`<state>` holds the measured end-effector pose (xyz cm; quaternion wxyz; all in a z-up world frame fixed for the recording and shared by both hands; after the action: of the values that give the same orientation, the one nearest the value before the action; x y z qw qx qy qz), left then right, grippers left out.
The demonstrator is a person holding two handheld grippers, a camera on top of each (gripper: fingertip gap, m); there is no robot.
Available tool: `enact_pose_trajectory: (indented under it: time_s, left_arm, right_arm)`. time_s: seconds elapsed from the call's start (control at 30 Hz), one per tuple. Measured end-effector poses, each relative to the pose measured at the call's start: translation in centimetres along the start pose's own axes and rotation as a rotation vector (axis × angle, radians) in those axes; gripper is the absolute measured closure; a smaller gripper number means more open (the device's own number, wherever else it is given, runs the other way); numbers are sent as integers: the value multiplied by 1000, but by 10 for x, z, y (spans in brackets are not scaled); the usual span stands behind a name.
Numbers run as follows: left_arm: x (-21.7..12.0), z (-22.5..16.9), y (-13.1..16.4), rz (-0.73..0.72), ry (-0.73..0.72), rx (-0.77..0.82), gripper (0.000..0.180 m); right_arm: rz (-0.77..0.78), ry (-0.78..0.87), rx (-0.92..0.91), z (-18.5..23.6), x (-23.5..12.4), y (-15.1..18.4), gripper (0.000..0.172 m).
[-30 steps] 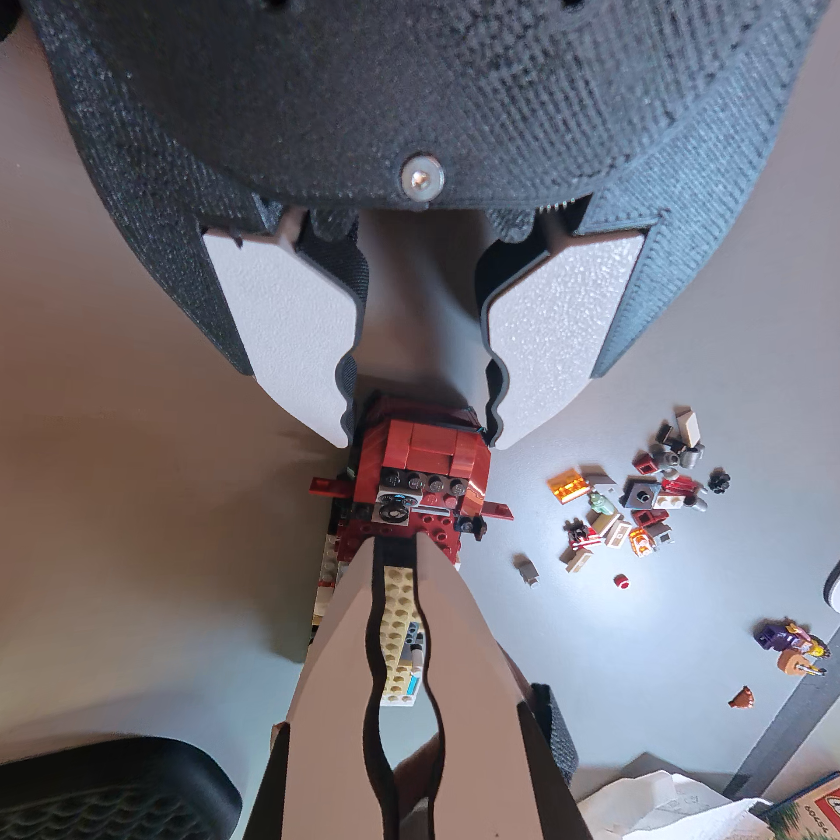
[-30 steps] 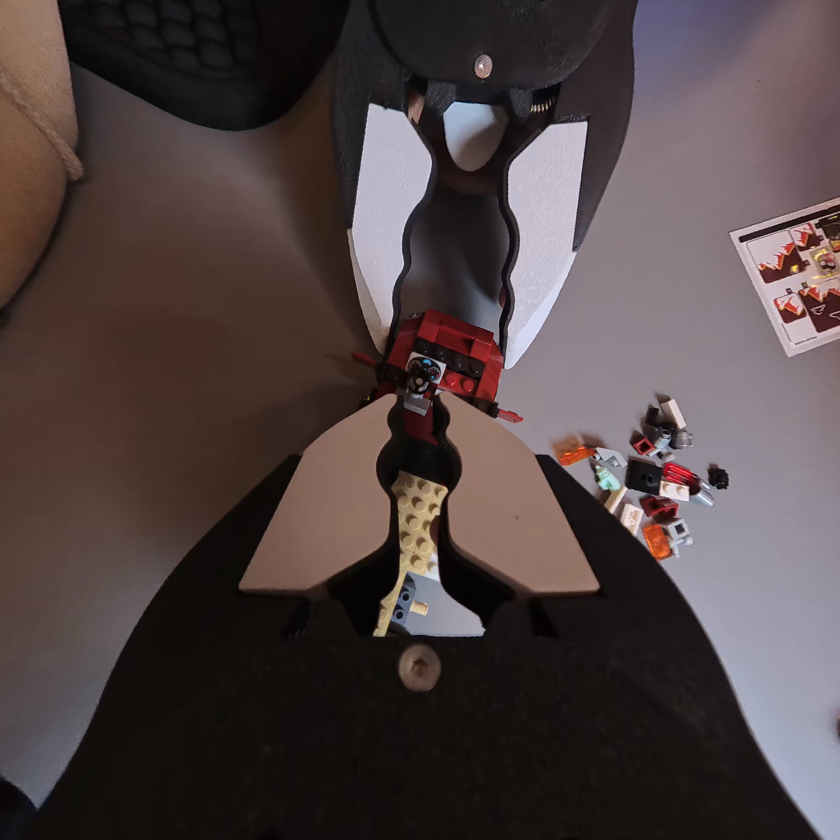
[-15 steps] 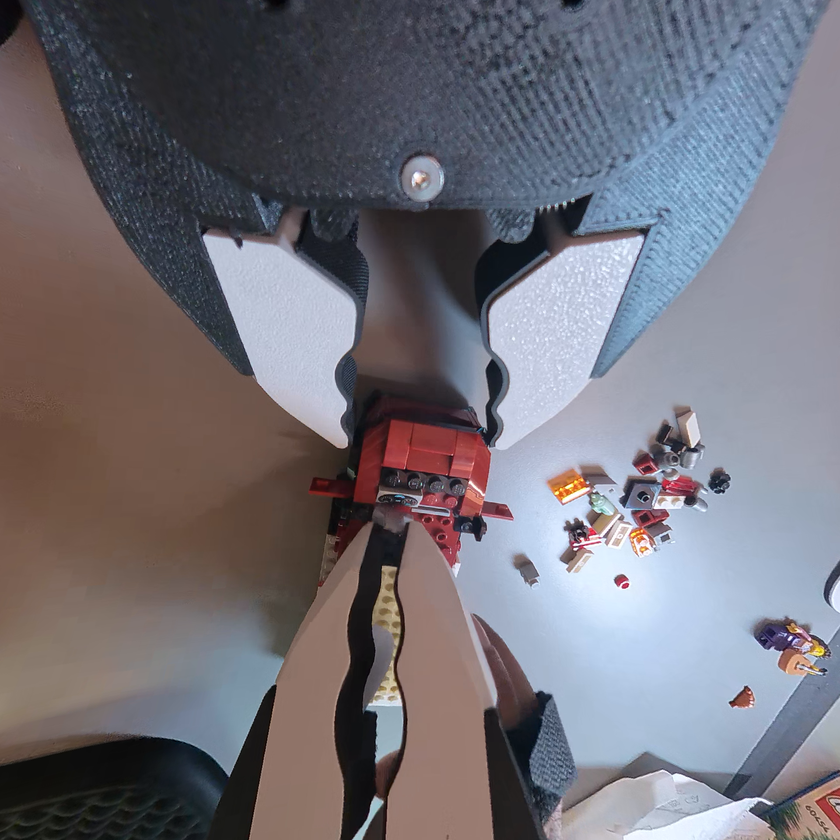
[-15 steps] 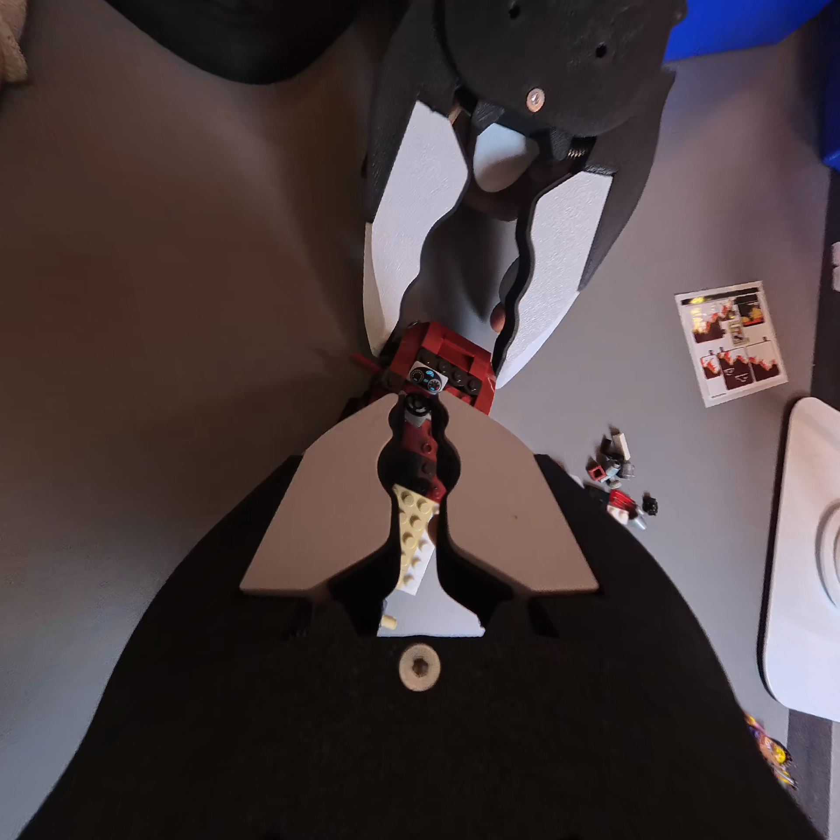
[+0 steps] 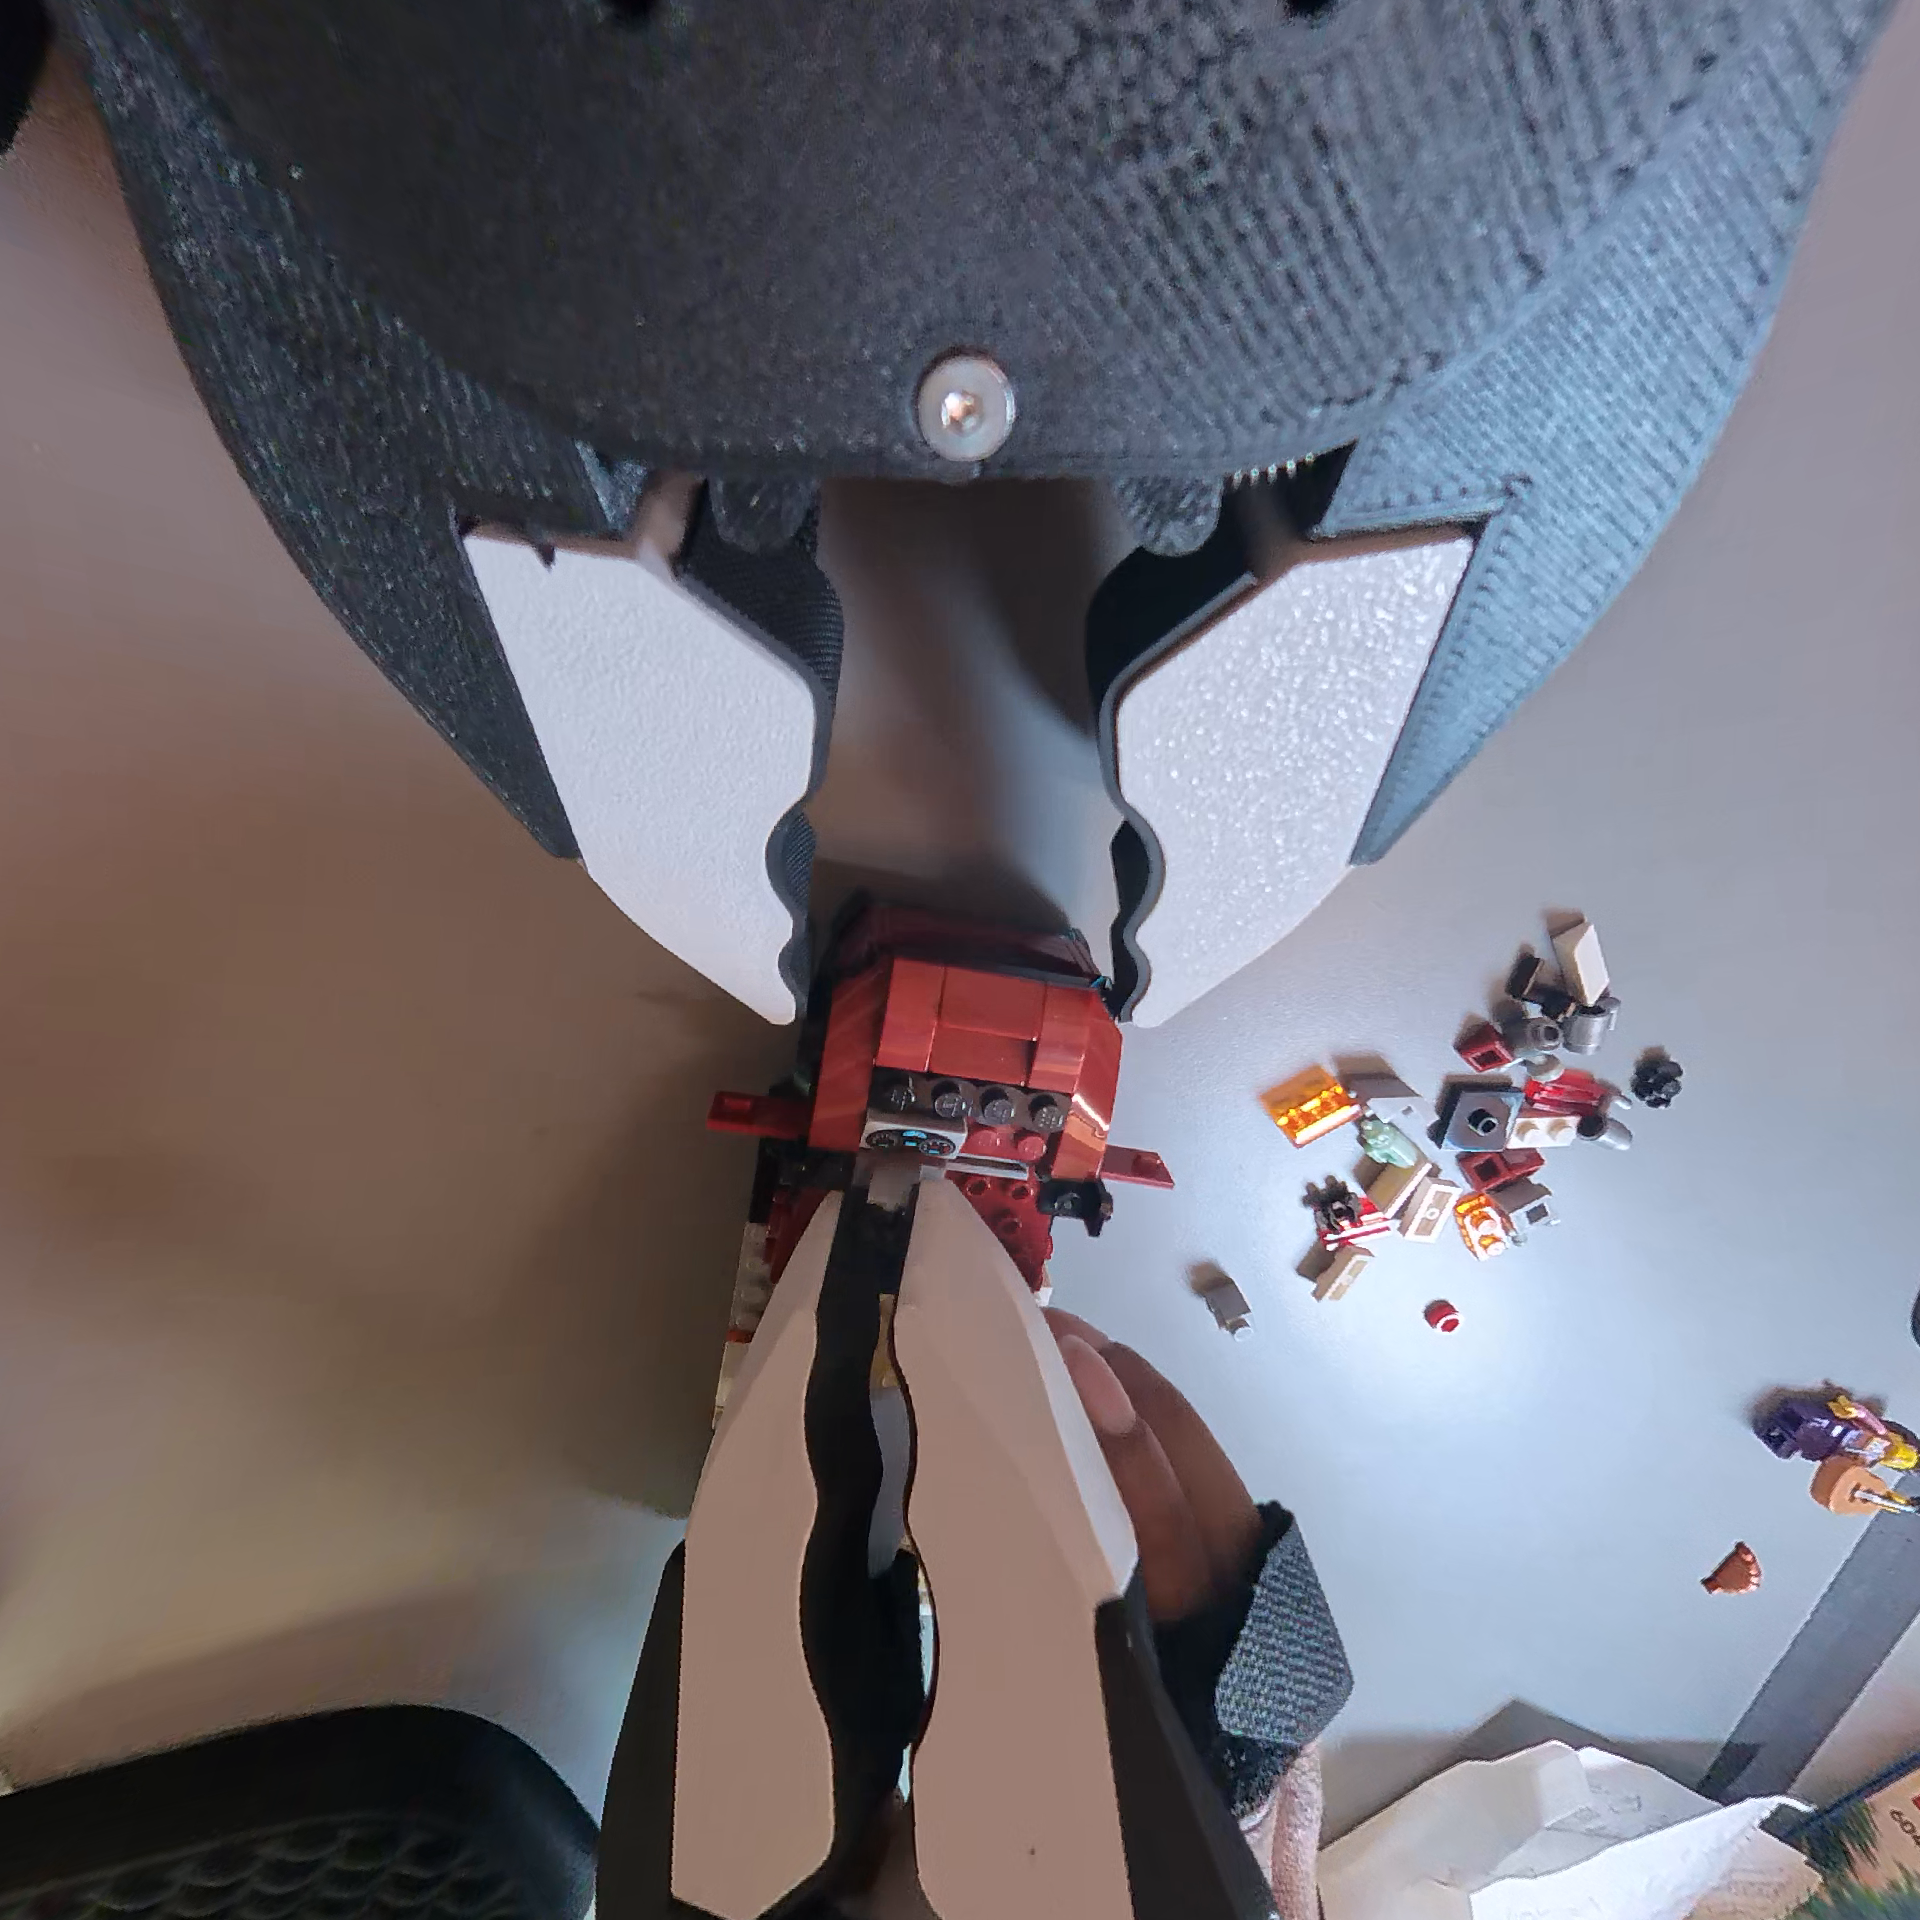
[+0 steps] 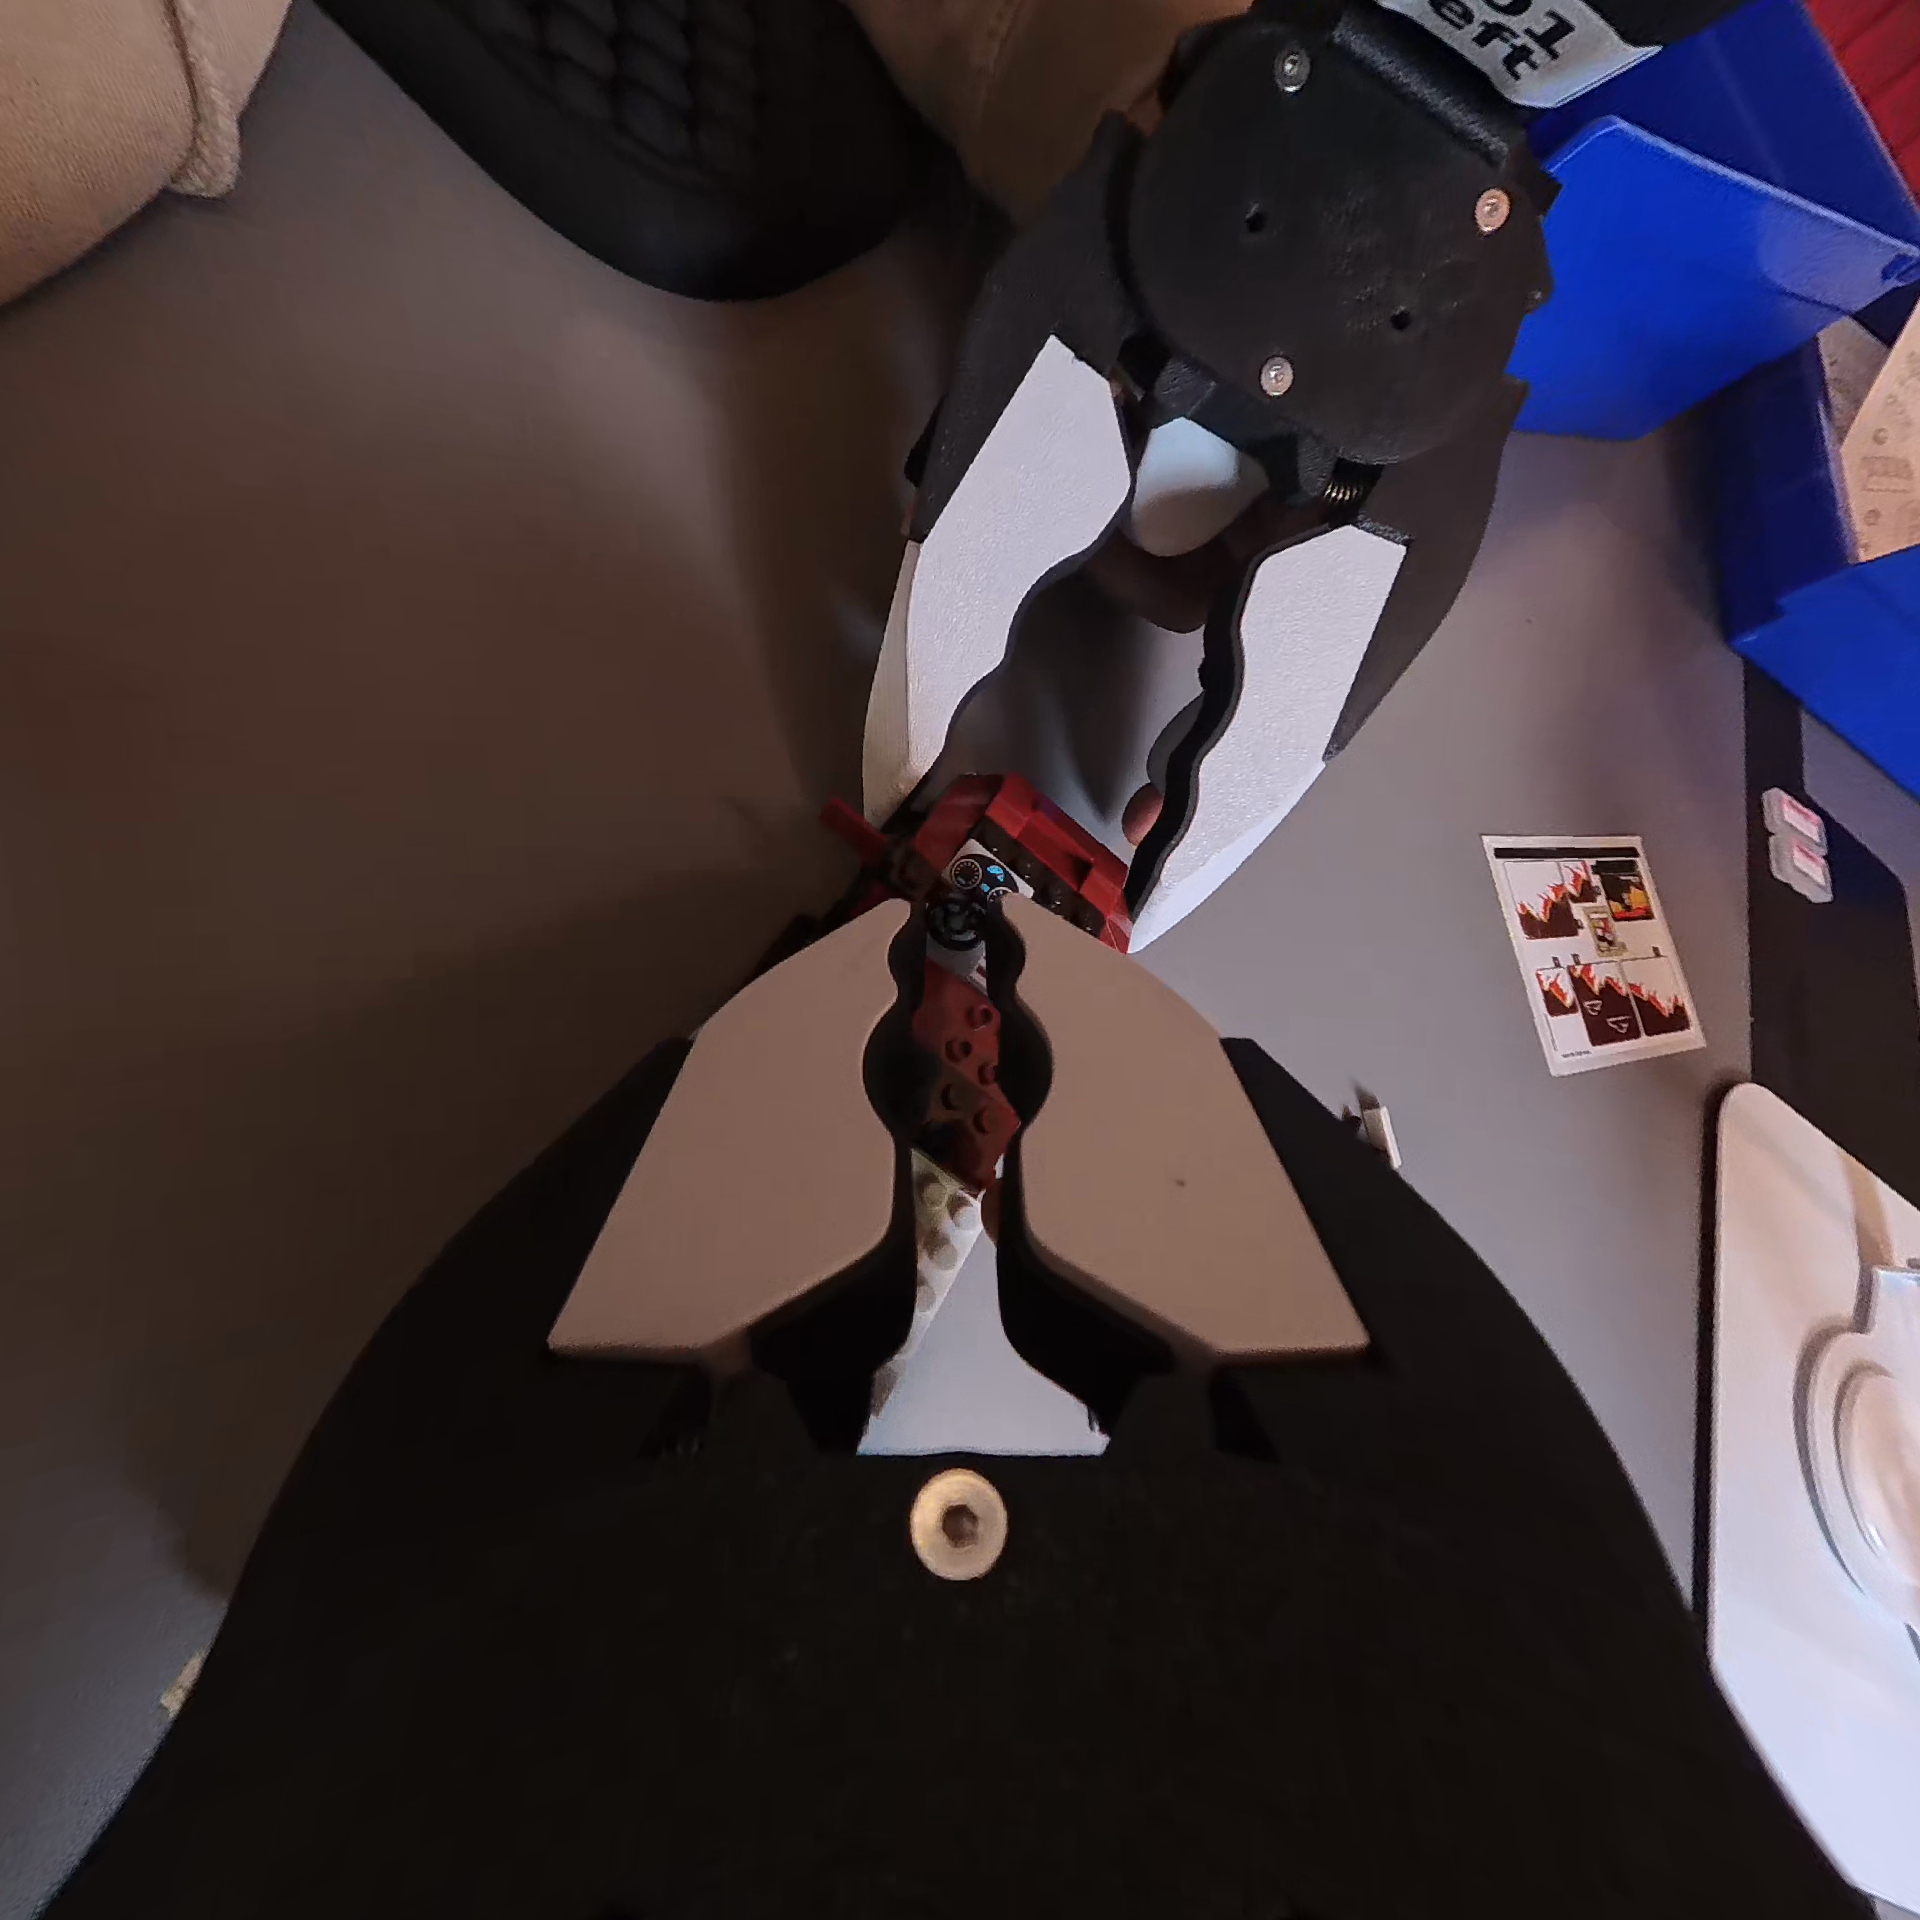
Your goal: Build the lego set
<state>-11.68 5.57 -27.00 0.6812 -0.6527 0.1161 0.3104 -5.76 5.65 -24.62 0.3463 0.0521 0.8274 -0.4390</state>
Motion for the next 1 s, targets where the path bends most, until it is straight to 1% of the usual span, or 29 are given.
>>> enact_pose_trajectory:
  time_s: [0.13, 0.37, 0.63, 0.8, 1.0]
  left_arm:
    - [0, 0, 0, 0, 5, 0, 125]
    - [0, 0, 0, -1, 4, 3, 125]
    - [0, 0, 0, 0, 2, 5, 125]
    - [0, 0, 0, 0, 3, 4, 125]
    - [0, 0, 0, 0, 3, 5, 125]
  right_arm:
    - [7, -2, -16, 0, 0, 0, 161]
    - [20, 26, 13, 1, 0, 1, 160]
    - [27, 6, 41, 0, -4, 1, 156]
    - [74, -42, 30, -3, -7, 0, 156]
    - [125, -181, 58, -10, -8, -2, 158]
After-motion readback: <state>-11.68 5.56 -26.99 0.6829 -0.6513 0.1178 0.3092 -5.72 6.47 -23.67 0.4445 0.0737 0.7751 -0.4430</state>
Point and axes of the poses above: each gripper's, where its closed fingertips meet, x out along the fingers, y out of its underside, z = x × y across the jaws, the point moved 3 cm from there along -x, back along the fingers, and after that the axes turned 2 degrees about -y, right-handed, at the moved point
